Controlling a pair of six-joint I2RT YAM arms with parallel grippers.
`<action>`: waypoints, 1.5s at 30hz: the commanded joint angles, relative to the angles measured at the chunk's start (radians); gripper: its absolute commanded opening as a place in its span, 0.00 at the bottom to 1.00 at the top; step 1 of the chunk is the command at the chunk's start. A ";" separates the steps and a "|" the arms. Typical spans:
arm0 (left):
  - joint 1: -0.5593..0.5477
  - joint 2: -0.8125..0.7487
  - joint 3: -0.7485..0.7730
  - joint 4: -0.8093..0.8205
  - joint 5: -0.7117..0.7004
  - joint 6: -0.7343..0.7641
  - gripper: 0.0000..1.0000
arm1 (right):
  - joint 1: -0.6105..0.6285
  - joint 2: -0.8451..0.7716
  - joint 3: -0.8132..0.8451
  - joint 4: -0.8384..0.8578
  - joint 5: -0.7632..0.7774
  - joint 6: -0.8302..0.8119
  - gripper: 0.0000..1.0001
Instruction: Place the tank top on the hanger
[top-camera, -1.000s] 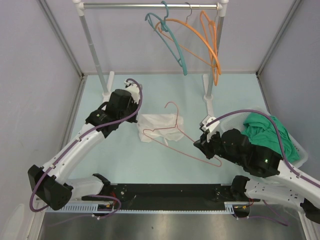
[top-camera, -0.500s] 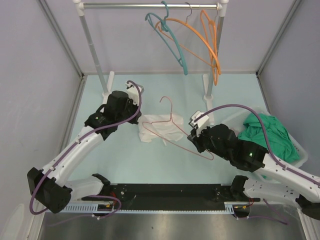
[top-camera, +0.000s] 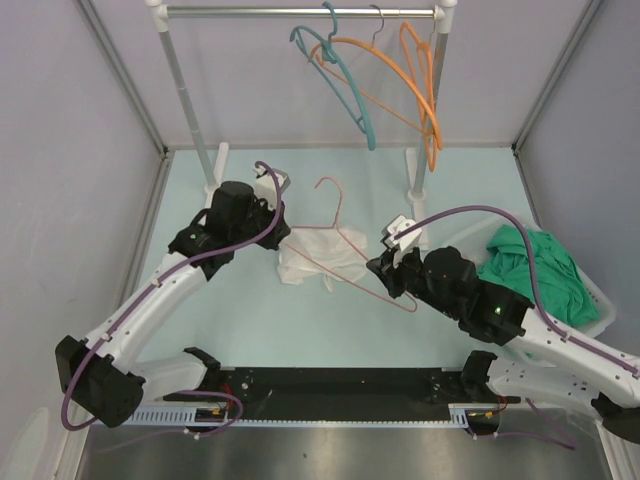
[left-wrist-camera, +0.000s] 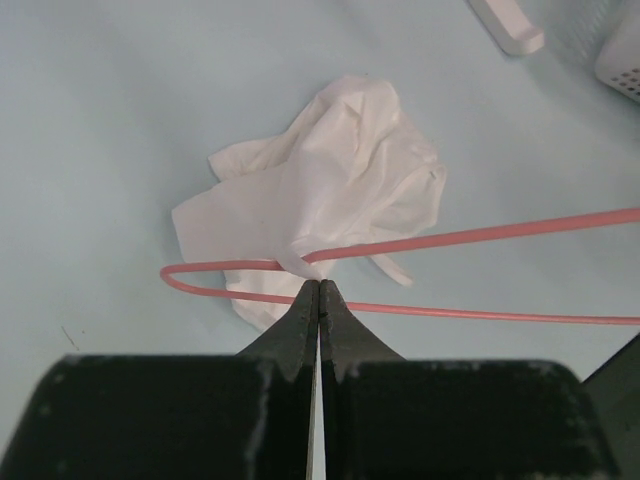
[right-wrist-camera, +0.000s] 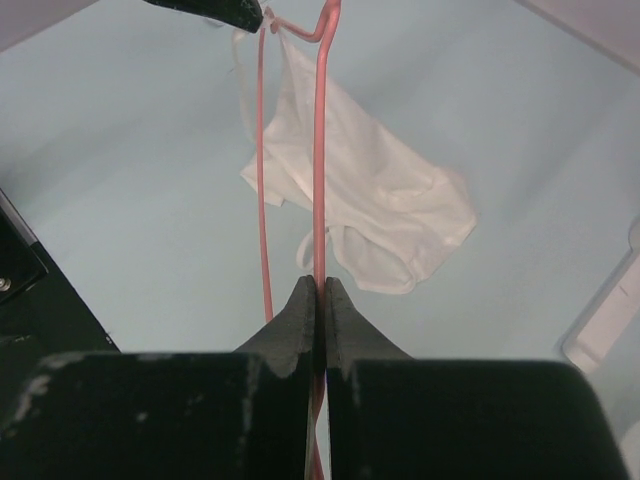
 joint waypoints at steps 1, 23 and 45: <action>0.007 -0.039 0.029 0.042 0.098 -0.009 0.00 | -0.030 -0.026 -0.014 0.110 -0.036 -0.010 0.00; 0.024 -0.166 0.046 0.056 0.026 0.063 0.94 | -0.242 -0.113 -0.073 0.169 -0.380 0.022 0.00; 0.053 -0.352 0.014 0.145 0.126 0.165 0.95 | -0.371 -0.176 -0.158 0.500 -0.621 0.104 0.00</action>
